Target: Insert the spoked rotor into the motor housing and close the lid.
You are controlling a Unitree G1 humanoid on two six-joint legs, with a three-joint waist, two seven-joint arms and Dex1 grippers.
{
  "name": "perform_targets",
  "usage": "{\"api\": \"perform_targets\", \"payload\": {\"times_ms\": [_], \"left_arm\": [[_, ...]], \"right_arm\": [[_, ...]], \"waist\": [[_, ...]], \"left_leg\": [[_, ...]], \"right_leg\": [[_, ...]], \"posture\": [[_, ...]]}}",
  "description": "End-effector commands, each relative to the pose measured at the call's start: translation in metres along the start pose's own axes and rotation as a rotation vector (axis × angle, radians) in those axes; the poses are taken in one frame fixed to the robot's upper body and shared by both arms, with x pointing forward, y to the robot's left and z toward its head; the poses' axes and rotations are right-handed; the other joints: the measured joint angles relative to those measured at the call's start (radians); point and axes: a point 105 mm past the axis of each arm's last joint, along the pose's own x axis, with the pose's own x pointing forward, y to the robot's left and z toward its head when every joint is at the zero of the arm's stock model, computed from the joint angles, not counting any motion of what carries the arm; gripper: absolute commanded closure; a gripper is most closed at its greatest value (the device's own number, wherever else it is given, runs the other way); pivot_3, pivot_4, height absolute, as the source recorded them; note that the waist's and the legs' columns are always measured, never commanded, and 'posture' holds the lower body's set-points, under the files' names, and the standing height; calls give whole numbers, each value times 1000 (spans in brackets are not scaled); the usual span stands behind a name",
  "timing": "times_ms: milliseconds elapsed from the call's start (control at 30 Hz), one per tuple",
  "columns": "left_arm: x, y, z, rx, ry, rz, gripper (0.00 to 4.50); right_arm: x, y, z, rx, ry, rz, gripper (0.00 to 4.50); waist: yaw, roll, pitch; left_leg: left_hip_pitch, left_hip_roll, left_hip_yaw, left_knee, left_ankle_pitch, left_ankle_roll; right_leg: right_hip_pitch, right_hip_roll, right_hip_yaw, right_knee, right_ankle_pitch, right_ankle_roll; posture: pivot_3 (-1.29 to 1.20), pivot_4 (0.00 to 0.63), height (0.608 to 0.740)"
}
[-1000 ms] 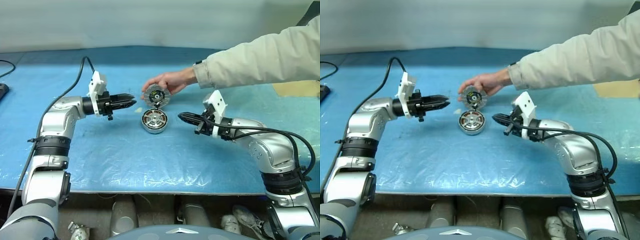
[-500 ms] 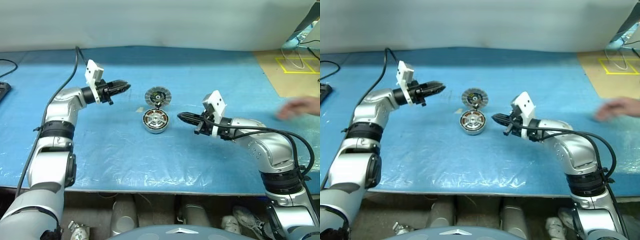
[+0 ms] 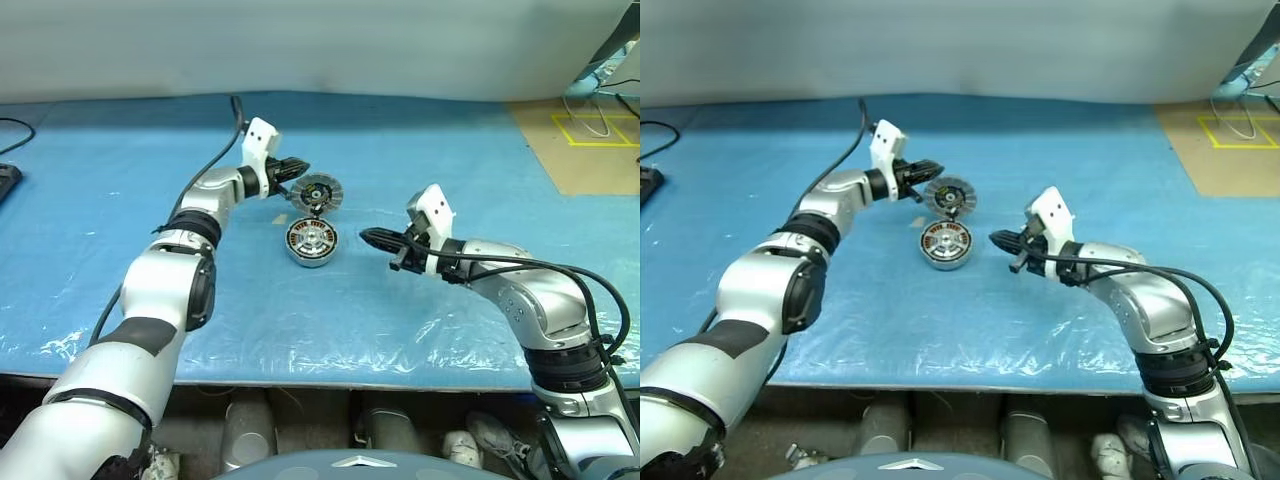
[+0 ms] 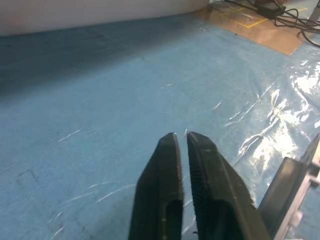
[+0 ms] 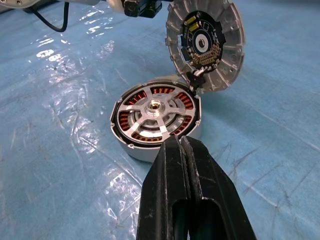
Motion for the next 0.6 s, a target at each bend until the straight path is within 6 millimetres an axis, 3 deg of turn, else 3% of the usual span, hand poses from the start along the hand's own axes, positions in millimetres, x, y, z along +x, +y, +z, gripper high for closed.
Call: {"api": "perform_targets", "payload": {"times_ms": [33,300,467,600], "left_arm": [[5,-9,12,14,-10,-65,4486],[-2,-43,0,59,57,-384,4486],[-13,-50,1,83,78,-514,4486],[-25,-55,-17,175,183,-606,4486]], "right_arm": [[-10,0,10,-34,-37,-37,4500],[-12,5,2,-16,-33,-72,4500],[-15,3,1,-3,-35,-85,4500],[-14,4,0,3,-37,-82,4500]], "waist": [[1,0,0],[3,0,0],[2,0,0],[2,0,0]], "left_leg": [[0,0,0,0,0,0],[0,-2,0,-1,0,0],[1,-2,0,-1,0,0],[1,-1,0,-2,0,0]], "right_leg": [[0,0,0,0,0,0],[0,-2,0,0,0,0],[0,-2,0,-1,0,0],[0,-2,0,-1,0,0]], "posture": [[0,150,740],[0,150,740],[0,150,740],[0,150,740]]}}
